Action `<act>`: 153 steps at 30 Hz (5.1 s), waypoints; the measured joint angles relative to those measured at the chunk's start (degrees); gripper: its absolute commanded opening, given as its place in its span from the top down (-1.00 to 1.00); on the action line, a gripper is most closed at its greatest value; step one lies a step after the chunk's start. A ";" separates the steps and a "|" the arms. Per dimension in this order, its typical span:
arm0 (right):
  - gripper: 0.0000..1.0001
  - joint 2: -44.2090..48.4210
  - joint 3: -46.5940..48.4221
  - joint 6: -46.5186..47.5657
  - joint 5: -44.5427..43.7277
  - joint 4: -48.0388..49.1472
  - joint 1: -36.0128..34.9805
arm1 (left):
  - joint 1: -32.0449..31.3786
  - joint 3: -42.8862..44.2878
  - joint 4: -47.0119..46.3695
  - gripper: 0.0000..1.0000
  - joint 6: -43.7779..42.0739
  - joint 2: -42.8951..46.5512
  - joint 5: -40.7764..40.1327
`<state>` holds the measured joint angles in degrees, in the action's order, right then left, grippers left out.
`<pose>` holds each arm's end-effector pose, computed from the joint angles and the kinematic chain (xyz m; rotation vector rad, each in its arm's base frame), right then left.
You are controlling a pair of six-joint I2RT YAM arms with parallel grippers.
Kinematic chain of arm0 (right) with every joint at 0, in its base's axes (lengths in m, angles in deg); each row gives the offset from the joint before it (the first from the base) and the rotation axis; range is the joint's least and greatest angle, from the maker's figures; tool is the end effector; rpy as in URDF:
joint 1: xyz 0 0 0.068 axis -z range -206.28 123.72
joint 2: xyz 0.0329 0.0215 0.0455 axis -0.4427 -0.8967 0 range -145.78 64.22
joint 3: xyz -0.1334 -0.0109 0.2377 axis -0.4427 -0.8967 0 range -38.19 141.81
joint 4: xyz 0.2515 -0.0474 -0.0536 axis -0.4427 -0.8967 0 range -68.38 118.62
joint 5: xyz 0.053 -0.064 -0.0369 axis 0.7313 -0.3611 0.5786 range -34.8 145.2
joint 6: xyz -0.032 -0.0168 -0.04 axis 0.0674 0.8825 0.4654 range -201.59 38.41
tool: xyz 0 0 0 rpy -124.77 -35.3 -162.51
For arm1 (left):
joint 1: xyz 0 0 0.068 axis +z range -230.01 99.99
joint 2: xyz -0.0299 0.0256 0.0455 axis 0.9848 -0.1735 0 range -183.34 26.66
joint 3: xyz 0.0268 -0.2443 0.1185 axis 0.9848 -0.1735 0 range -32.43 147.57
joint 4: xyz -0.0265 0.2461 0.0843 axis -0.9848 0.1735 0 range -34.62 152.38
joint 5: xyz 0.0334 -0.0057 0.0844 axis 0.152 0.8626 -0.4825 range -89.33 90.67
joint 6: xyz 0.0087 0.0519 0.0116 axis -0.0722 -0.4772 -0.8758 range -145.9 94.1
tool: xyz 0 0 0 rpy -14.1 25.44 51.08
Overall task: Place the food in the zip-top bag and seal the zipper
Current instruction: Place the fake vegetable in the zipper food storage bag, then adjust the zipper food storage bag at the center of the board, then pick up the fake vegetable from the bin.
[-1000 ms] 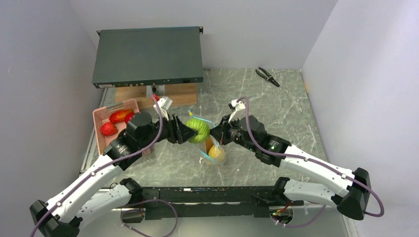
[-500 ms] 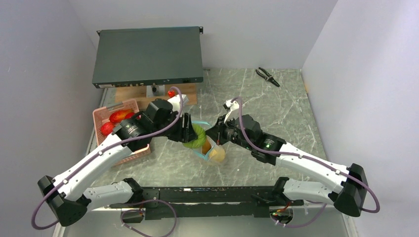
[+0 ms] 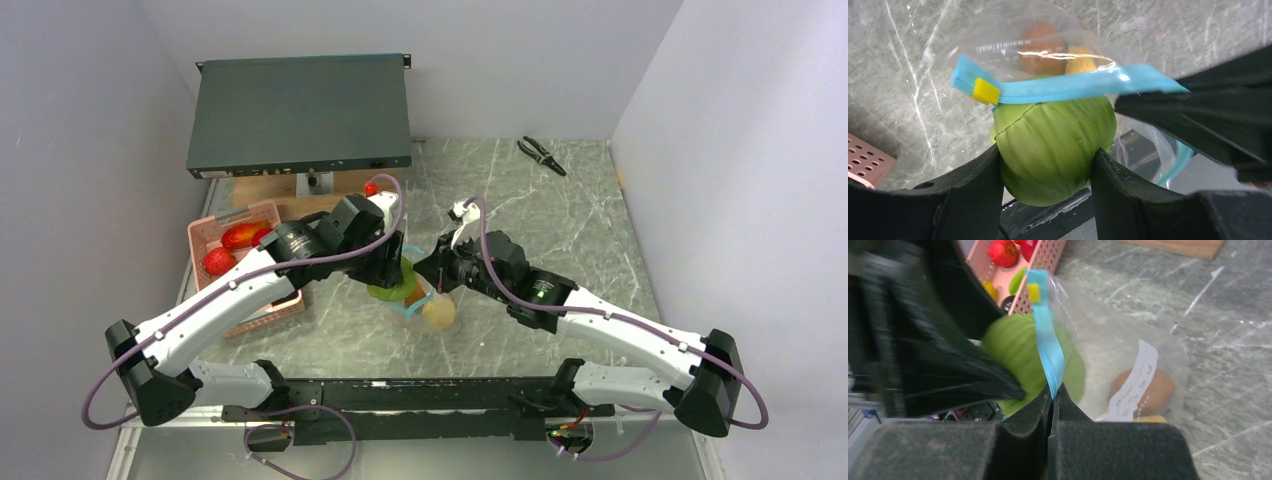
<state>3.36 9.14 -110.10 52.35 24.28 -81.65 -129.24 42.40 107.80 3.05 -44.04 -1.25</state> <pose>0.1424 0.2030 0.3115 -0.4285 1.9507 0.9353 0.1615 -0.1854 0.3584 0.4240 2.4613 -0.5675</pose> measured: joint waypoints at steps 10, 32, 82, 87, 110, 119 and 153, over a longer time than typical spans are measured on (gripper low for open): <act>1.00 -0.11 3.08 -0.92 1.68 1.36 -0.72 | -0.37 0.13 0.59 0.16 -0.81 -2.43 -1.84; 1.00 -0.63 2.19 -1.22 1.40 1.36 -0.72 | -0.35 0.94 -1.14 -0.98 -0.76 6.97 -1.57; 1.00 1.38 3.41 -1.05 -8.13 -2.60 -0.81 | -0.35 -28.76 -30.97 1.00 17.66 21.38 3.45; 1.00 4.70 3.41 2.16 -12.87 -5.29 -0.81 | -0.35 -23.63 -30.73 1.00 14.58 21.40 3.15; 1.00 7.10 1.44 4.94 -15.96 -7.17 -0.81 | -0.07 -18.71 -20.83 -0.57 8.26 20.76 -0.66; 1.00 7.10 1.42 4.96 -15.93 -7.15 -0.81 | 1.20 -19.23 -6.54 -0.82 6.75 28.79 -20.39; 1.00 6.38 1.42 5.07 -14.40 -6.67 -0.81 | 73.11 -46.21 -33.33 -0.97 1.79 16.74 15.43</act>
<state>9.75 10.56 -105.03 37.95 17.61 -82.46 -56.13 -3.81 74.47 4.84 -27.29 14.19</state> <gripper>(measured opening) 0.007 0.994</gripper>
